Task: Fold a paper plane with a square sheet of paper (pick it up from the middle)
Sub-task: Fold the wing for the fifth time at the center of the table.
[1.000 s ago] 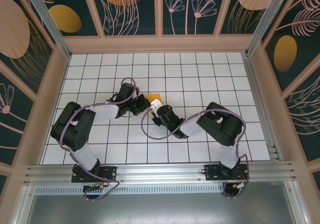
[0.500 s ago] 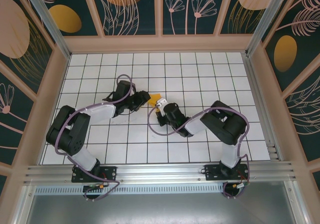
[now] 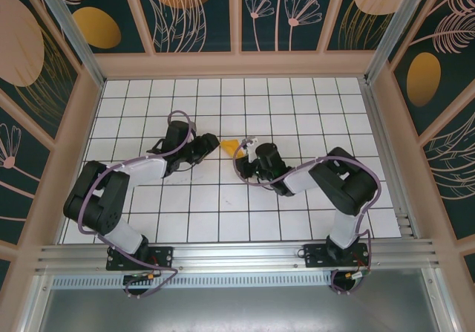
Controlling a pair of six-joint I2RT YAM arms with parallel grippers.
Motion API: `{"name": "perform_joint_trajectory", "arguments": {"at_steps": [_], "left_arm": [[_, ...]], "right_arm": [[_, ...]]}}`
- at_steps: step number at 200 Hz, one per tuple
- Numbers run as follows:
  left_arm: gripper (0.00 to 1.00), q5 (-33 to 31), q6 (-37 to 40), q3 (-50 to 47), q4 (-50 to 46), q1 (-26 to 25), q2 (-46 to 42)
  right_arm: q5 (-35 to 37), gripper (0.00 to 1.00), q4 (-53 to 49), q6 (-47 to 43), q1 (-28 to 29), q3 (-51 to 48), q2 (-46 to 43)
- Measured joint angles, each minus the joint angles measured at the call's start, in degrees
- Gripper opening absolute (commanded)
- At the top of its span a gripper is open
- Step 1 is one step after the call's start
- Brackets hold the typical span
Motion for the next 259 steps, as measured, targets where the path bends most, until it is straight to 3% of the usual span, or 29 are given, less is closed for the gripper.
{"name": "perform_joint_trajectory", "arguments": {"at_steps": [122,259], "left_arm": [[0.40,5.7,3.0,1.4,7.9,-3.8,8.2],[0.37,8.9,4.5,8.1,11.7,-4.7,16.0]], "right_arm": [[-8.5,0.00,3.8,18.2,-6.4,-3.2,0.0],[-10.2,0.00,4.3,28.1,-9.8,-4.8,0.9]]}}
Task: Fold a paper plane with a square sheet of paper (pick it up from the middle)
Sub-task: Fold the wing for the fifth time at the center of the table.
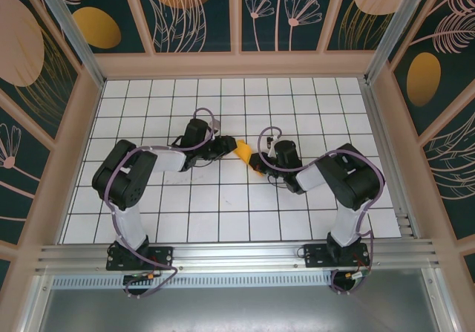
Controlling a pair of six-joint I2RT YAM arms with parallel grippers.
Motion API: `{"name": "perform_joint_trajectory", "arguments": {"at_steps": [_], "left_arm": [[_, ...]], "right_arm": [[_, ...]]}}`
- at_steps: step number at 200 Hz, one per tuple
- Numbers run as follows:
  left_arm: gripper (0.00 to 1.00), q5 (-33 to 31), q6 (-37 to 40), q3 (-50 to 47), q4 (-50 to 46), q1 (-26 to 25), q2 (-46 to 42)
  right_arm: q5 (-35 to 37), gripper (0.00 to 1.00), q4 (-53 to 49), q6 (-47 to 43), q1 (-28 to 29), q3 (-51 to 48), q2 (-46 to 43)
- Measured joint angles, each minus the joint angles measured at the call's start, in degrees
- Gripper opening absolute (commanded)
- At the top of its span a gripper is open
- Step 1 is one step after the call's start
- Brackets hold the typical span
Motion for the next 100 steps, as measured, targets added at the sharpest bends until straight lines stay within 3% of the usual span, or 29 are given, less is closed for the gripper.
{"name": "perform_joint_trajectory", "arguments": {"at_steps": [100], "left_arm": [[0.36,2.8,1.0,2.8,0.2,-0.8,3.9]], "right_arm": [[-1.3,0.00,-0.7,0.6,-0.2,0.4,1.4]]}}
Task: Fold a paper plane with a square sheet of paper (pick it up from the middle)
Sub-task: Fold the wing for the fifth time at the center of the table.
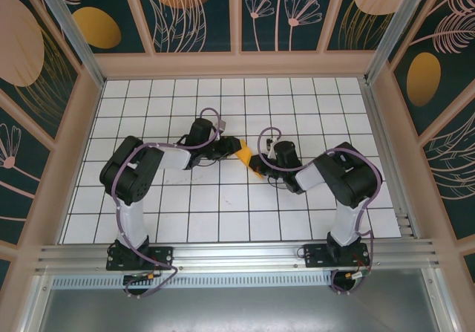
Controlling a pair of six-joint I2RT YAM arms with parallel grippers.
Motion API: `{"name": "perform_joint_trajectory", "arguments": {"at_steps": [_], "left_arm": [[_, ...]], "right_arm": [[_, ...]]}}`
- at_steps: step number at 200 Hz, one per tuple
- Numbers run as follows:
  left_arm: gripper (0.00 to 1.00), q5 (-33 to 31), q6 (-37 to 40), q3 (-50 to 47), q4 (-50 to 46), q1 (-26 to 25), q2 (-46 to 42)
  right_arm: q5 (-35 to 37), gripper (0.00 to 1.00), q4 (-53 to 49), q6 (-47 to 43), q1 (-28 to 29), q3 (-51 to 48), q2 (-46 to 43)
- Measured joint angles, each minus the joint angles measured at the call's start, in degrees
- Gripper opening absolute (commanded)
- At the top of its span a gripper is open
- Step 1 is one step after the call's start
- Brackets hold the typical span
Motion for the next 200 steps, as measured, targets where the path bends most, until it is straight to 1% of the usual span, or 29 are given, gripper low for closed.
{"name": "perform_joint_trajectory", "arguments": {"at_steps": [79,107,179,200], "left_arm": [[0.34,0.6,0.0,1.5,-0.4,-0.2,2.8],[0.32,0.5,0.0,2.3,-0.9,-0.2,2.9],[0.32,-0.1,0.9,2.9,-2.6,-0.2,3.7],[0.30,-0.3,1.2,3.4,-3.5,-0.2,4.1]], "right_arm": [[-1.0,0.00,-0.4,0.0,-0.1,0.9,0.7],[-1.1,0.00,-0.4,0.0,-0.1,1.0,0.8],[-1.4,0.00,-0.4,0.0,-0.1,1.2,1.0],[-1.4,0.00,-0.4,0.0,-0.1,1.2,1.0]]}}
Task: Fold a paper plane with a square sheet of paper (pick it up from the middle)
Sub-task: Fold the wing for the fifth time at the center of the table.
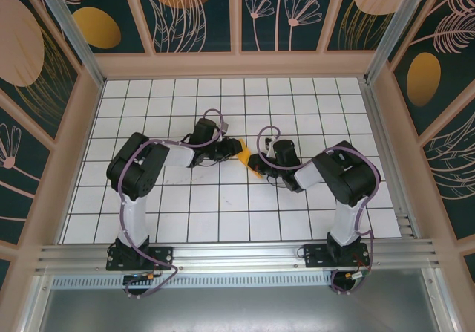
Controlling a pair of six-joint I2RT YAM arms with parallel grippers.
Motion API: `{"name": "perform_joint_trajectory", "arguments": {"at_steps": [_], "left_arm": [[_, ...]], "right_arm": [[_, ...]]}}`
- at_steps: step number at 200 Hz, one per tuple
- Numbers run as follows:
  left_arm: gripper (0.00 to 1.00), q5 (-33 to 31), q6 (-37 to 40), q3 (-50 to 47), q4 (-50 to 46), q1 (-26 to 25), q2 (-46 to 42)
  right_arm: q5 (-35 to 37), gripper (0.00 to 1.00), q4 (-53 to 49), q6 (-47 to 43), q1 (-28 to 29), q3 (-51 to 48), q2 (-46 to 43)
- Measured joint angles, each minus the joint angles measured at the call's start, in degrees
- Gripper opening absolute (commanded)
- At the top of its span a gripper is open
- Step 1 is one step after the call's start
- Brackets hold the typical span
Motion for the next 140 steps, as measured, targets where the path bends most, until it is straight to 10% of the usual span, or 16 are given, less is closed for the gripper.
{"name": "perform_joint_trajectory", "arguments": {"at_steps": [140], "left_arm": [[0.30,-1.5,0.8,5.5,-9.4,-0.2,1.6]], "right_arm": [[-2.1,0.14,-4.8,-1.4,-0.2,2.8,-0.1]]}}
